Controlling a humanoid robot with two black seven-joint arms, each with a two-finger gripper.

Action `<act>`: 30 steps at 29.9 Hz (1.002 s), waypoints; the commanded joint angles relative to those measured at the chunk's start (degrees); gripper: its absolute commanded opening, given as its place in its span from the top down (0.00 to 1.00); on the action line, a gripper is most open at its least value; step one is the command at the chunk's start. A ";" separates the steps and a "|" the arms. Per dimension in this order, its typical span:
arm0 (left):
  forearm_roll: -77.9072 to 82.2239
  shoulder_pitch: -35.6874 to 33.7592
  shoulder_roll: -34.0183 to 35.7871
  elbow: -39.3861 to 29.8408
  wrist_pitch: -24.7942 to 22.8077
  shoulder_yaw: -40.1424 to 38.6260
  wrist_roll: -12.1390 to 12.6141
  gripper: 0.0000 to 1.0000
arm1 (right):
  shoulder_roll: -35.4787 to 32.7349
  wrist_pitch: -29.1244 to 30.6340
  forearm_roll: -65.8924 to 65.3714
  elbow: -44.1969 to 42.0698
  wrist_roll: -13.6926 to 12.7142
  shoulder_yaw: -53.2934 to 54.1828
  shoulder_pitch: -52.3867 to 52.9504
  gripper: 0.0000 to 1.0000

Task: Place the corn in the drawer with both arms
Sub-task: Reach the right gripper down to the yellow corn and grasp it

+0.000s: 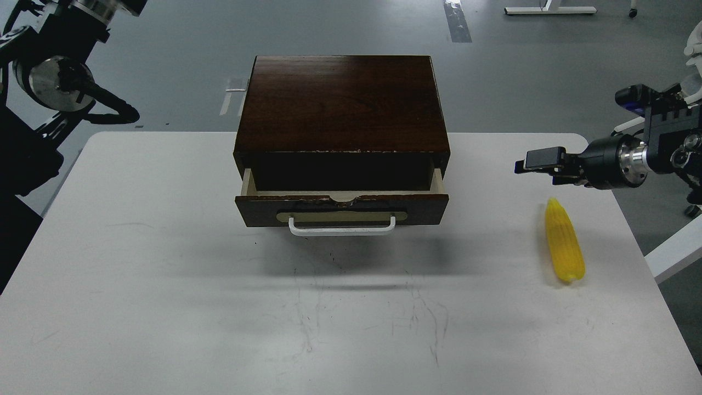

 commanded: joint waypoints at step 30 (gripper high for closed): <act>0.17 2.03 -0.19 0.00 0.10 -0.11 0.01 0.02 | 1.04 -3.38 -11.21 1.28 -15.78 2.18 -7.81 0.47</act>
